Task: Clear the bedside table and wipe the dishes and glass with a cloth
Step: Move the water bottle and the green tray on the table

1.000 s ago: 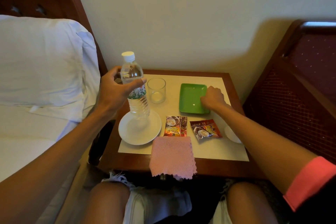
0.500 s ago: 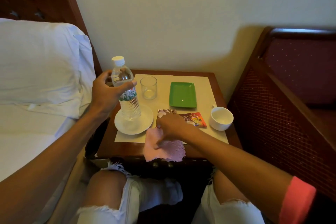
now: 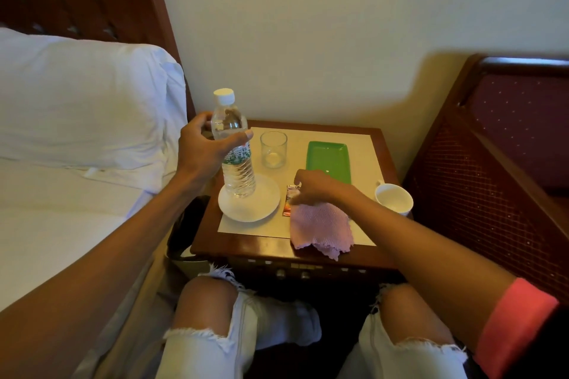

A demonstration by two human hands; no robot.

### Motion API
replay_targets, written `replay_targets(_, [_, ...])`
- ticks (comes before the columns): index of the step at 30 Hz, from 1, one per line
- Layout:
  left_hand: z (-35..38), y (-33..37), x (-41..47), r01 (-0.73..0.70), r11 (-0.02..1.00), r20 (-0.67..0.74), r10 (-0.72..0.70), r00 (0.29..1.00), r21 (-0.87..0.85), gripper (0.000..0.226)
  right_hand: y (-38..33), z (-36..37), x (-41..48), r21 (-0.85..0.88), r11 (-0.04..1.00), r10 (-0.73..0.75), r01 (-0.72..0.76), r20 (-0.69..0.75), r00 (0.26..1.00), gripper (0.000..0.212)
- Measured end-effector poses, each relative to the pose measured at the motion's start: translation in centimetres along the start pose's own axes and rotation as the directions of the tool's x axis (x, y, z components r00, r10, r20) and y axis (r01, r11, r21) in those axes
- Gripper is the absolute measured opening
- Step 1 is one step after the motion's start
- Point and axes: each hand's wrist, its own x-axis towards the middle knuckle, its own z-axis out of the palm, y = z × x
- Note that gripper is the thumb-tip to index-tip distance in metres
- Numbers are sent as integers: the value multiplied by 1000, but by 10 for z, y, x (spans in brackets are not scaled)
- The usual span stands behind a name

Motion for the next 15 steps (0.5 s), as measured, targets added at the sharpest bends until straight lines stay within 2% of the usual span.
replay_targets(5, [-5,-8,0,0,1000,-28,0,1000,0,49,-25,30,25,272,954,136,-125,-21,990,55])
replay_targets(7, [-9,-12,0,-1,1000,-37,1,999,8,48,-31,36,35,324,934,170,-152,-29,985,53])
replay_targets(11, [-25,-21,5,14,999,-57,-12,998,35,49,-41,35,50,384,909,184,-165,-14,983,34])
replay_targets(14, [-37,-26,11,26,999,-76,-22,997,41,54,-47,23,58,484,860,182,-162,7,983,11])
replay_targets(15, [-40,-26,13,23,999,-83,-19,996,40,53,-48,16,60,509,844,192,-170,8,981,16])
